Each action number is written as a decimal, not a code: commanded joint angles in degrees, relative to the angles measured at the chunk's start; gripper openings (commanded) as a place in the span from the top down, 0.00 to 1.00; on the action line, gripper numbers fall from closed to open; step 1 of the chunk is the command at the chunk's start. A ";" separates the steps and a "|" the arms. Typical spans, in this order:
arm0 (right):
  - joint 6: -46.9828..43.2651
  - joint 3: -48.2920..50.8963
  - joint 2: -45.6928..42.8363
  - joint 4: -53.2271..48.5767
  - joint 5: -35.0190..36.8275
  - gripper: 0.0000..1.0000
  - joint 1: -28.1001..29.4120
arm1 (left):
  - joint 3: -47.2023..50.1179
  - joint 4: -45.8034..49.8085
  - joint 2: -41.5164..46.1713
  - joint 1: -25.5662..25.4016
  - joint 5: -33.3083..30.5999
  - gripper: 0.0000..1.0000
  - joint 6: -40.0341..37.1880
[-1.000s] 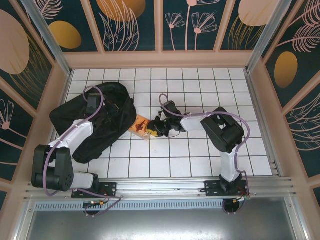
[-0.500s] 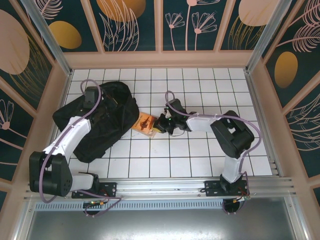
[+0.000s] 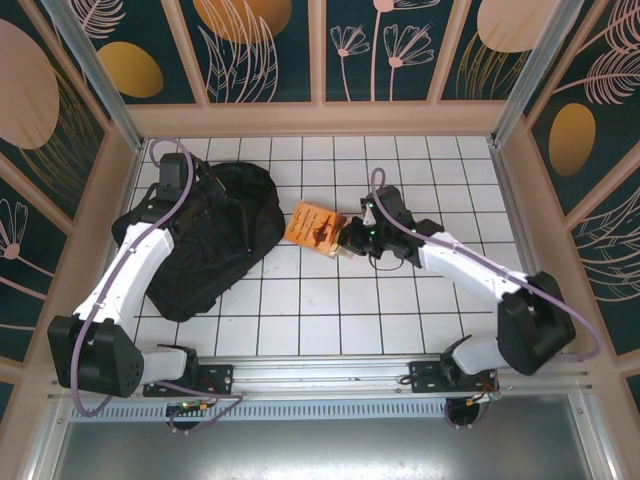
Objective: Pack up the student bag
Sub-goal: Pick up the book from the center of the table.
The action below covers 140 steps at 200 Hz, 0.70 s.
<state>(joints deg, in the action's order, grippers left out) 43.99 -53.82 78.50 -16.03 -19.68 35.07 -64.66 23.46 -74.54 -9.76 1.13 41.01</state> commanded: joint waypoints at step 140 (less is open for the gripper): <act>-12.13 -16.23 -13.45 -15.05 -16.69 1.00 -0.11 | 0.64 -3.88 9.41 -1.31 31.46 1.00 -19.15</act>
<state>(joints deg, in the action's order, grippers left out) 30.55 -69.30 65.30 -36.01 -27.00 34.92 -63.20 22.92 -68.31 -10.46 25.26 25.17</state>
